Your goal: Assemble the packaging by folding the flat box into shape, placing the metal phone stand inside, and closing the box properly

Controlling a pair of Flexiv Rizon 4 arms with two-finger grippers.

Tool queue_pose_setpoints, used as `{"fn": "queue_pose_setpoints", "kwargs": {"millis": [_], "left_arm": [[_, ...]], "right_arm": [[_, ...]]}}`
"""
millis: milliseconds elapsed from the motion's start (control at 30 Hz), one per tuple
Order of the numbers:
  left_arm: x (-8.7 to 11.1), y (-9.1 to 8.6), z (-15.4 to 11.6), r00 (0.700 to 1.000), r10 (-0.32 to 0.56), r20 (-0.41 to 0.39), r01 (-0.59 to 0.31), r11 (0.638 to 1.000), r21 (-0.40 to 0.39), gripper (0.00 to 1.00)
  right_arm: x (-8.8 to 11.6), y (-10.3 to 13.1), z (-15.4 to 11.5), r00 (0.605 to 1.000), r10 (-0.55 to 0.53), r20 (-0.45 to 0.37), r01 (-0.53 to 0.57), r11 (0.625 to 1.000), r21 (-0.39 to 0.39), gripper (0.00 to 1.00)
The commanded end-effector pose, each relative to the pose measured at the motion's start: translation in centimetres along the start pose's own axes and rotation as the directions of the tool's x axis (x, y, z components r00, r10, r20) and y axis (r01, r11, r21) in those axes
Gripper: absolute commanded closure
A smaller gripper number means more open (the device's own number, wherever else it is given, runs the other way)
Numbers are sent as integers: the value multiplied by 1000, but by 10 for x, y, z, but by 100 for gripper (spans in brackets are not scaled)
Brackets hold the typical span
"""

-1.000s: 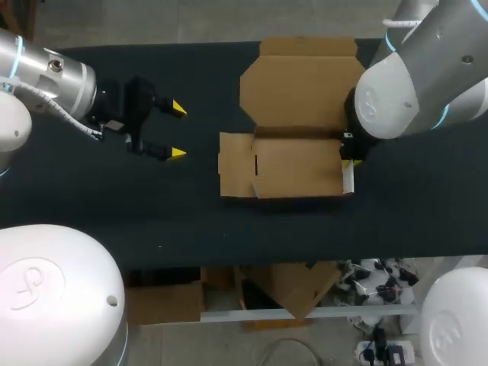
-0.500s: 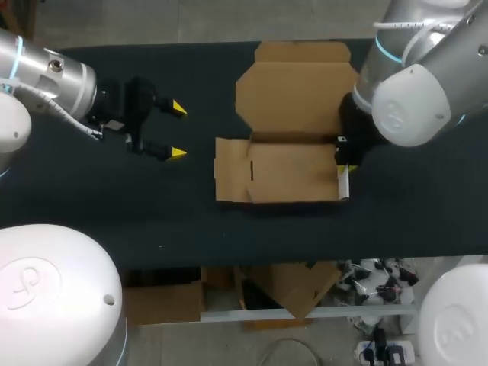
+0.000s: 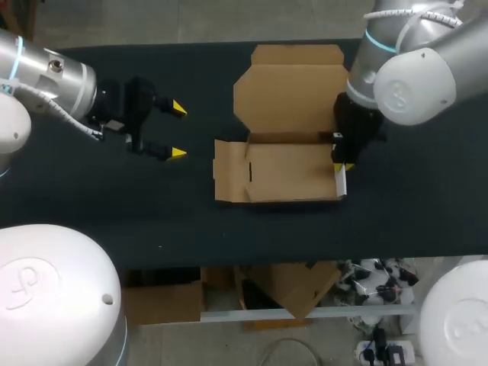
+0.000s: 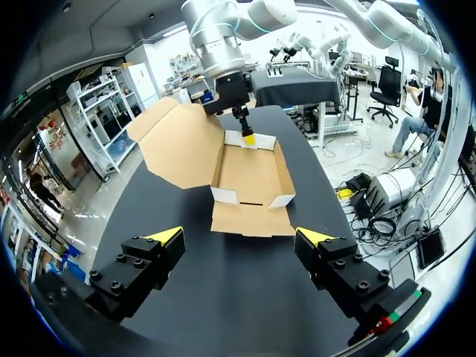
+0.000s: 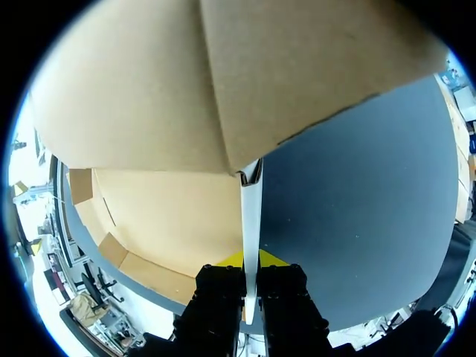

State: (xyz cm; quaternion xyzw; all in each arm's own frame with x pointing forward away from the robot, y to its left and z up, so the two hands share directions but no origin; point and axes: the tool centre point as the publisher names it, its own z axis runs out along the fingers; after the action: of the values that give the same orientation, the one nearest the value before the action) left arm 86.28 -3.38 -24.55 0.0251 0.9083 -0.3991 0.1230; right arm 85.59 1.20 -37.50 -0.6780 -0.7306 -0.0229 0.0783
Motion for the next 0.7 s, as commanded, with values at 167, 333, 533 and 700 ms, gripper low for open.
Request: {"fn": "queue_pose_setpoints", "kwargs": {"millis": [167,333,533,700], "left_arm": [[0,-1,-1,1000,-1,-3,1,1000,-4,0],[0,-1,-1,1000,-1,-3,1,1000,-4,0],[0,-1,-1,1000,-1,-3,1,1000,-4,0],[0,-1,-1,1000,-1,-3,1,1000,-4,0]], "right_arm": [[7,6,9,1000,-13,-8,14,994,110,100],[8,4,13,1000,-12,-2,12,991,136,100],[8,3,20,1000,-14,9,13,986,168,100],[9,3,23,1000,-17,-2,17,982,188,99]]}}
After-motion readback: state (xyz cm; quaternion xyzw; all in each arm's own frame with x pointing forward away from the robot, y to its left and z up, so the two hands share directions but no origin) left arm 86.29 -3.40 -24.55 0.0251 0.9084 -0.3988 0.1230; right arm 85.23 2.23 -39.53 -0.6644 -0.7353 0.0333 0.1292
